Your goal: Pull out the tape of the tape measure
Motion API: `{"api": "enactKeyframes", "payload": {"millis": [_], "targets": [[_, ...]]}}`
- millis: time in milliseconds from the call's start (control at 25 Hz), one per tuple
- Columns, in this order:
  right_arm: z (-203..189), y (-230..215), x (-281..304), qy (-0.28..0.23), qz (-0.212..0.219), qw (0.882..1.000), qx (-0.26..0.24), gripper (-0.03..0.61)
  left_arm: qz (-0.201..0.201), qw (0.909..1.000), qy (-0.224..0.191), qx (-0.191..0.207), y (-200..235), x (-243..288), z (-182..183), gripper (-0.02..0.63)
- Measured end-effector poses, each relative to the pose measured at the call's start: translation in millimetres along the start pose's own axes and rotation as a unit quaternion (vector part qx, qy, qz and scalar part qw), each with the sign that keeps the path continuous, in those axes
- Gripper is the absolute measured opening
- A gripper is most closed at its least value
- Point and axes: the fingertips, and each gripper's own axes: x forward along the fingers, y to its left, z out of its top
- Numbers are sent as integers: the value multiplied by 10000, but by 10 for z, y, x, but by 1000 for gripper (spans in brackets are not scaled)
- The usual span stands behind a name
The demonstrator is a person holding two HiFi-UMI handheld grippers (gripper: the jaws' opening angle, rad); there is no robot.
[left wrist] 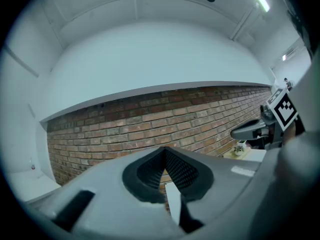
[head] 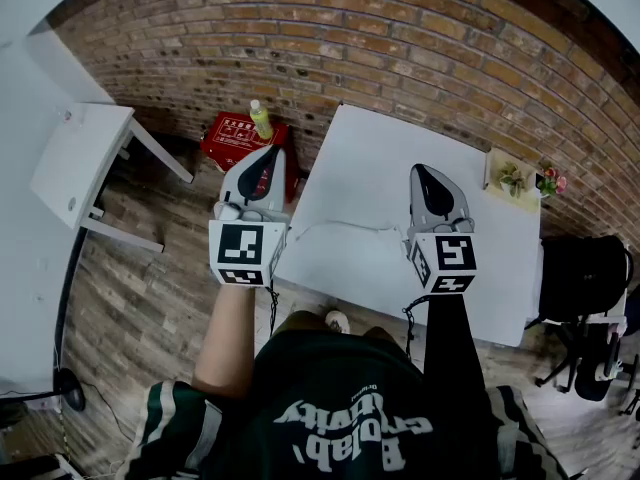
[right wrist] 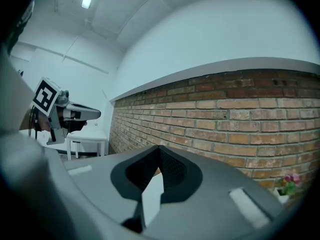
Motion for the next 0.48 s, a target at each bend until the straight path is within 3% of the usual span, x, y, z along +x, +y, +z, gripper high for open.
{"api": "enactKeyframes", "payload": {"millis": [480], "targets": [[-25,39,0,74,-28,9998,-177,14,51,10000,73,37,2,-18,-46,5]]}}
